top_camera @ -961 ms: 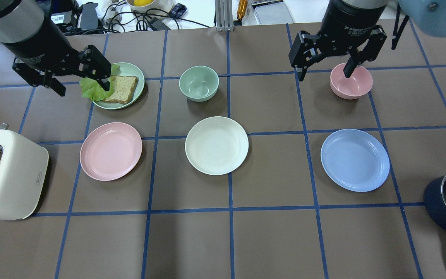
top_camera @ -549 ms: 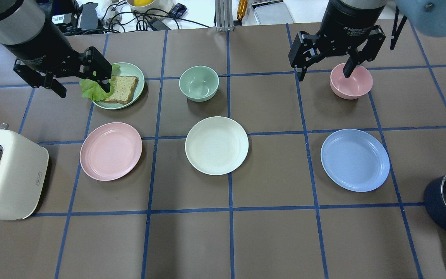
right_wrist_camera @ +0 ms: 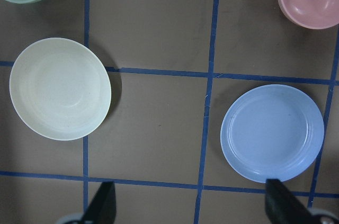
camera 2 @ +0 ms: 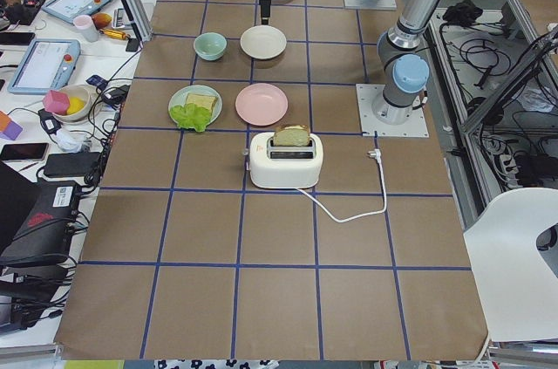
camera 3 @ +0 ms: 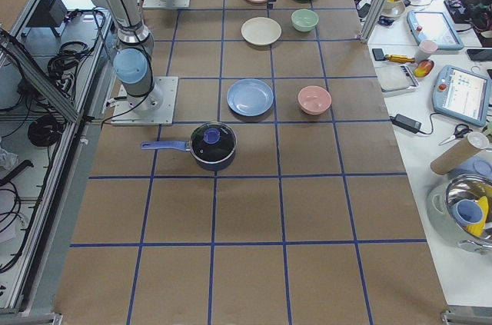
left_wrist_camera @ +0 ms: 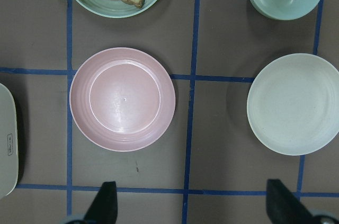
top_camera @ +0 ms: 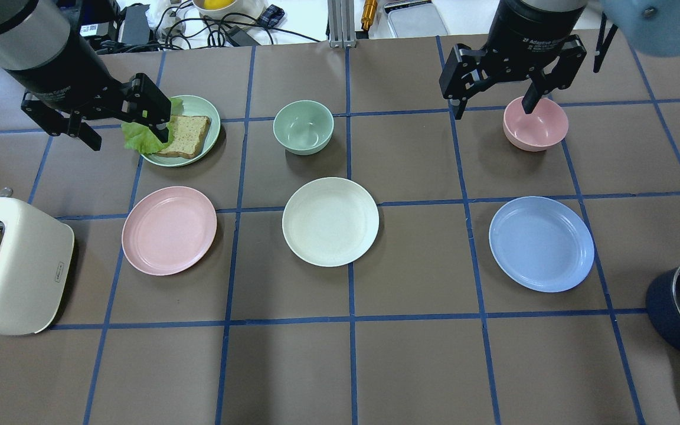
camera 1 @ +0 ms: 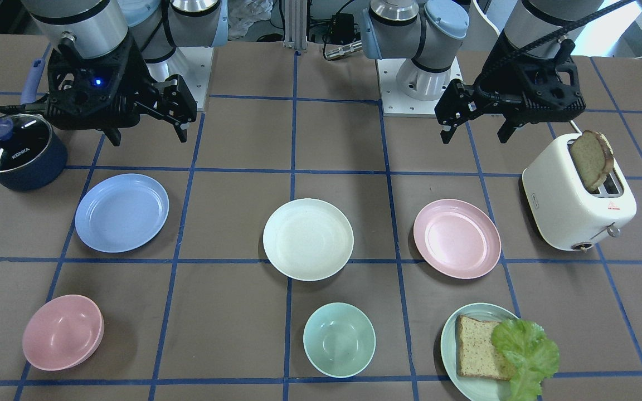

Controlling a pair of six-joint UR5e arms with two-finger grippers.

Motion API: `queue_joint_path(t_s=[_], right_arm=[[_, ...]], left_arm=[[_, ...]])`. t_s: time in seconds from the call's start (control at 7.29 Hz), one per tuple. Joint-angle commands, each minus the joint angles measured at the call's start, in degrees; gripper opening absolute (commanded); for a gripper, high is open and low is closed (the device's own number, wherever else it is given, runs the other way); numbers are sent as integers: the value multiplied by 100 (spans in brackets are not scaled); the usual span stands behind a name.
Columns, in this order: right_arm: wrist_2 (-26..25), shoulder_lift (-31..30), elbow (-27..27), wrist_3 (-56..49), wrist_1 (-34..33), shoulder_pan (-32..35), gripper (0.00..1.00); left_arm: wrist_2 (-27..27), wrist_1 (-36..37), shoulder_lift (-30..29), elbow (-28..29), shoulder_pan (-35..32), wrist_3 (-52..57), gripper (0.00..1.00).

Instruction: Stack three plates with pink and blue

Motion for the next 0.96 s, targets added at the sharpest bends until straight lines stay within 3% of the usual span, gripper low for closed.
queue_joint_path(t_s=[0.0, 0.82], right_arm=[[-44, -5, -2, 2, -91, 0, 100], [-53, -5, -1, -7, -100, 0, 100]], left_arm=[[34, -8, 3, -4, 0, 0, 100], [69, -34, -40, -4, 0, 0, 100]])
